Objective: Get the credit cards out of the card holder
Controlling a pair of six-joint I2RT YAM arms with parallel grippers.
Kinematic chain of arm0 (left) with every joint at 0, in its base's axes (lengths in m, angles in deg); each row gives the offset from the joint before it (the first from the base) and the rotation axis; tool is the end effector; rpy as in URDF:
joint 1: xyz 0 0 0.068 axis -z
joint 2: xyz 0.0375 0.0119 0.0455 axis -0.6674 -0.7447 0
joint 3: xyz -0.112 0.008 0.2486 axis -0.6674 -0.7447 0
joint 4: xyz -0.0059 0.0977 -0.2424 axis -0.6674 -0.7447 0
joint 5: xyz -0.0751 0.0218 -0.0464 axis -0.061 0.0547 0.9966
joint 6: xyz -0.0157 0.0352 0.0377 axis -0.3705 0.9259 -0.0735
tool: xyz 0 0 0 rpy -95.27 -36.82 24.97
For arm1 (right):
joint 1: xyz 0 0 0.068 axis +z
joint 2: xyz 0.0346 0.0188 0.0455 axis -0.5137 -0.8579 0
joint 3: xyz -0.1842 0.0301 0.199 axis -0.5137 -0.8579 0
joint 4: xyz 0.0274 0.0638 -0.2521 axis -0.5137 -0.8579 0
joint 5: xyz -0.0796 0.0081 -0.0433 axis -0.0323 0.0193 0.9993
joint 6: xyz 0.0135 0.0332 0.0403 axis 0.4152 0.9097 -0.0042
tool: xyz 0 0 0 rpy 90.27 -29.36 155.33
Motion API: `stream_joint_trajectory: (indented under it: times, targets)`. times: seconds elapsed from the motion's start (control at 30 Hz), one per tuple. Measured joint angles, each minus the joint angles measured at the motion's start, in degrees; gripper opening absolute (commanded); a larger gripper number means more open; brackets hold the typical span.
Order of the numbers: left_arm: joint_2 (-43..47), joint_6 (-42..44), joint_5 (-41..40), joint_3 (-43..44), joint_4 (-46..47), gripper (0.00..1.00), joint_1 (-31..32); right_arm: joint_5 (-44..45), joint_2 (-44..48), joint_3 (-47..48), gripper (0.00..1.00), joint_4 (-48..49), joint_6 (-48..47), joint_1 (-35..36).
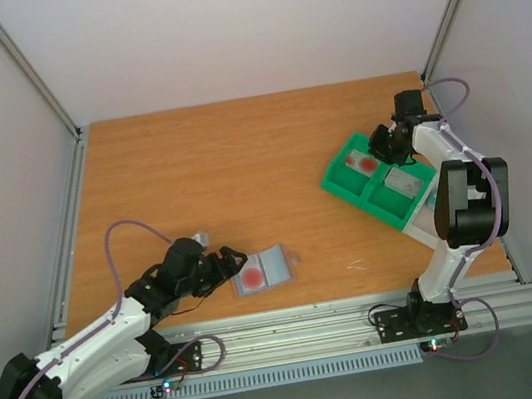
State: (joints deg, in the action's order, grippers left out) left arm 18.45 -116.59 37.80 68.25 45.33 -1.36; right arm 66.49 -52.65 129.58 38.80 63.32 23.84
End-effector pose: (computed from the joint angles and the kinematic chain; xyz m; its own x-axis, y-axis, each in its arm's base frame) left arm 0.1280 -0.1187 0.1631 -0.9055 -0.3583 -0.2275 -0.1006 0.7019 -0.7051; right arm 0.3655 -0.0348 0.2106 -0.8756 0.1896 -0.4442 0.0547 0.9528 0.2988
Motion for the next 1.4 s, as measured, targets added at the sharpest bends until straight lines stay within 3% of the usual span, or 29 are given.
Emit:
stream_joint_trajectory:
  times: [0.37,0.8,1.1,1.4]
  targets:
    - [4.81,1.64,-0.92,0.92,-9.79,0.9,0.0,-0.7,1.38,1.2,0.3,-3.76,3.23,0.04]
    - [2.34,5.11,2.21,4.96,-12.04,0.8,0.0,-9.31,16.37,-6.67,0.31,-5.92,3.63,3.15]
    - [-3.26,3.26,5.9,4.57,-6.21,0.6,0.02,-14.82,23.04,-12.46,0.3,-7.13,1.62,11.28]
    - [-5.53,1.36,6.01,3.02,-2.19,0.3,0.0,-17.68,28.15,-20.35,0.3,-4.79,1.81,23.17]
